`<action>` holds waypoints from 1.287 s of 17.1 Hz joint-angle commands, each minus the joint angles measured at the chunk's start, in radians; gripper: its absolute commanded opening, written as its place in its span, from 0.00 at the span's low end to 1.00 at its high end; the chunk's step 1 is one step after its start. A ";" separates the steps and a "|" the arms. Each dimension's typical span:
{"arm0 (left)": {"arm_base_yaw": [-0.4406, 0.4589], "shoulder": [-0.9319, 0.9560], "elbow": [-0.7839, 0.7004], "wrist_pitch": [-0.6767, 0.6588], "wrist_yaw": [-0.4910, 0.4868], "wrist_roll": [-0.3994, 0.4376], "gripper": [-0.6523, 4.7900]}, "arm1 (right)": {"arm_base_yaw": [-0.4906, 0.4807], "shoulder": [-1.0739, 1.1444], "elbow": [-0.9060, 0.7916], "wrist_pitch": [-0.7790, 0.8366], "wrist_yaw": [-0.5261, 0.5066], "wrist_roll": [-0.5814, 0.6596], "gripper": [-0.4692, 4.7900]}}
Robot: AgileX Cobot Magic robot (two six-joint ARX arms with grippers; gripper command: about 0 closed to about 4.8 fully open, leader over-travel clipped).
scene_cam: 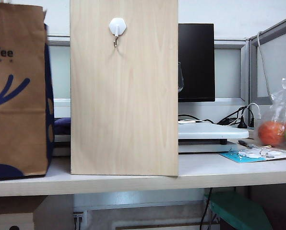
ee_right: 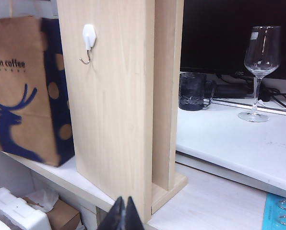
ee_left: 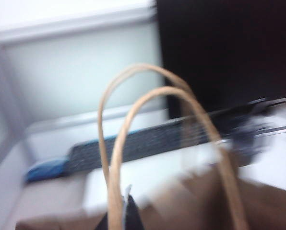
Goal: Pick up the paper bag and hang it on the hook.
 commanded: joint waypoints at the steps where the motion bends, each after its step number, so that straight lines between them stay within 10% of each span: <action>1: -0.029 -0.153 0.005 -0.006 0.075 -0.030 0.11 | 0.000 0.000 -0.007 0.011 -0.002 -0.002 0.09; 7: -0.035 -0.334 0.004 -0.212 0.266 -0.227 0.11 | 0.000 0.000 -0.007 0.011 -0.002 -0.002 0.09; 11: -0.035 -0.319 -0.028 -0.215 0.506 -0.172 0.11 | 0.000 0.000 -0.007 0.011 -0.002 -0.002 0.09; 16: -0.086 -0.251 -0.032 -0.056 0.554 -0.268 0.11 | 0.000 0.000 -0.007 0.010 -0.002 -0.002 0.09; 22: -0.453 -0.097 -0.033 0.049 0.388 -0.241 0.11 | 0.000 0.000 -0.007 0.010 -0.002 -0.002 0.09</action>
